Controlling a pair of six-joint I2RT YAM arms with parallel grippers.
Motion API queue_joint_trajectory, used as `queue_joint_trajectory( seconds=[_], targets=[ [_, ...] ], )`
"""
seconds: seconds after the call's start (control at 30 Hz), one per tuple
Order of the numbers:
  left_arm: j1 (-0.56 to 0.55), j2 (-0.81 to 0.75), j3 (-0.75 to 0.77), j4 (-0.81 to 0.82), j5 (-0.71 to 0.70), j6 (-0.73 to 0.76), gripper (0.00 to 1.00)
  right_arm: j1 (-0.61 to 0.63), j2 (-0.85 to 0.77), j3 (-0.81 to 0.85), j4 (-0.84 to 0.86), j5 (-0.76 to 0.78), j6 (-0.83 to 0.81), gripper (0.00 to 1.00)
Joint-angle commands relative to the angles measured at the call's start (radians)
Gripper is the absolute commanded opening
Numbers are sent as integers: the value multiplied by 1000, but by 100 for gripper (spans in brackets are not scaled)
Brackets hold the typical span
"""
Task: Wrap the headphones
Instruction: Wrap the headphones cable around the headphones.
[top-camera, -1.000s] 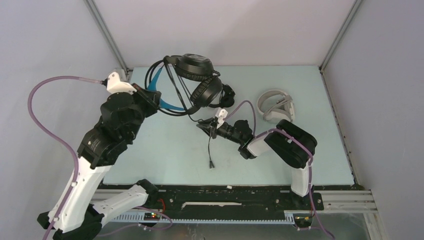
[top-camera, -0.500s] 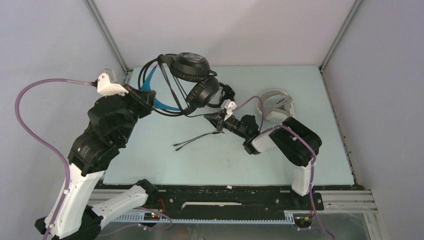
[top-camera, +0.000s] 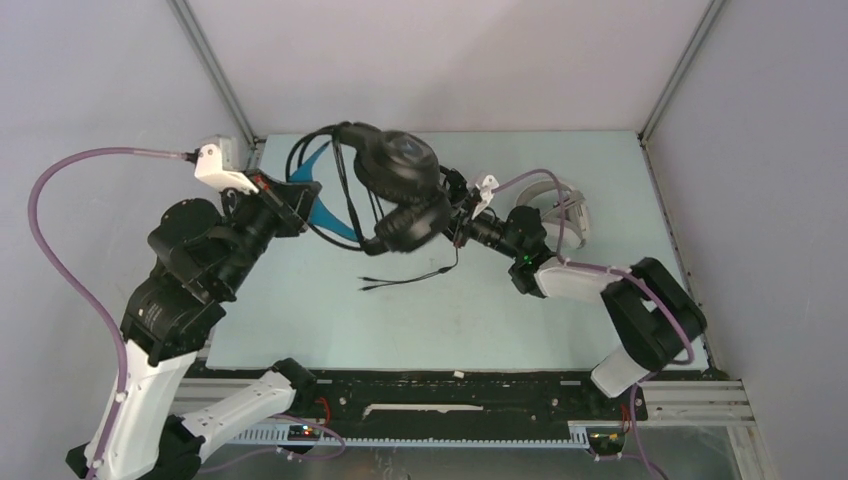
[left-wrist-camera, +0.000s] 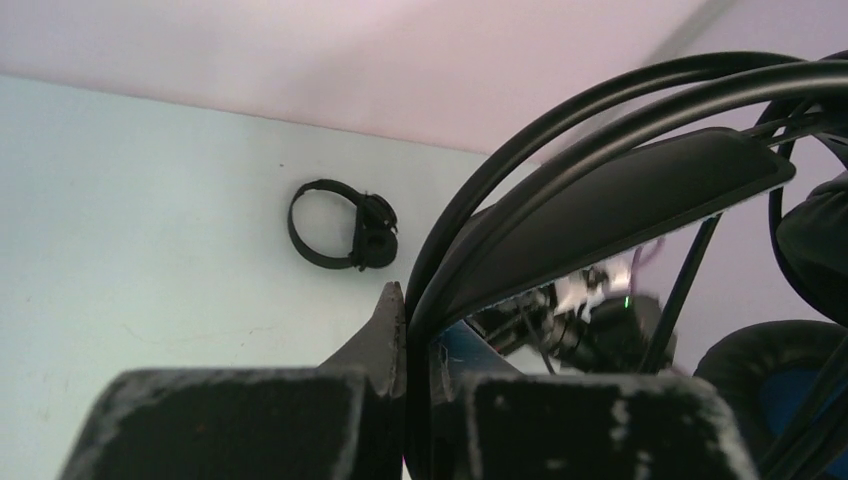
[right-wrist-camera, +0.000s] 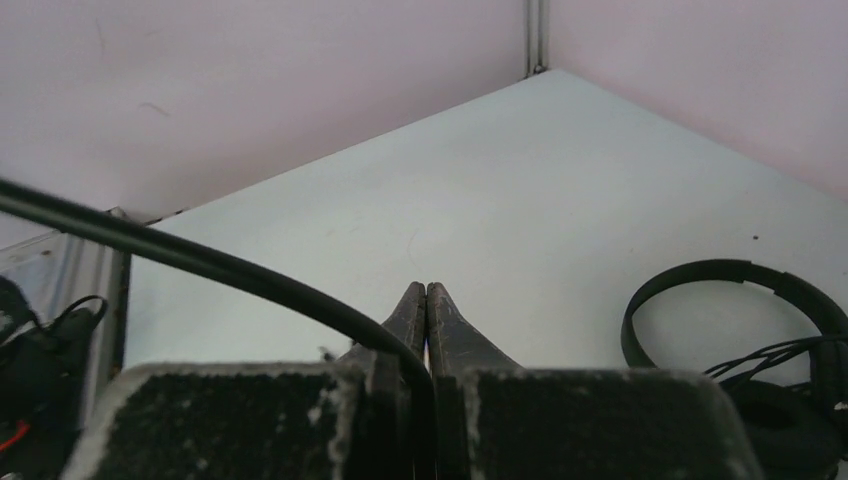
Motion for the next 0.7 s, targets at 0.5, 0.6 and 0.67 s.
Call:
queue_joint_trajectory(
  seconds=[0.5,0.6,0.67],
  targets=[
    [3,-73,-290,73,399,740,0,-22,-480,312,-1061,-157,158,0],
    [1,-61,-332,48,380,835,0,-6,-502,342,-1152,-233,215,0],
    [0,-43,-350,22,344,911,0,21,-530,343,-1158,-258,238,0]
  ],
)
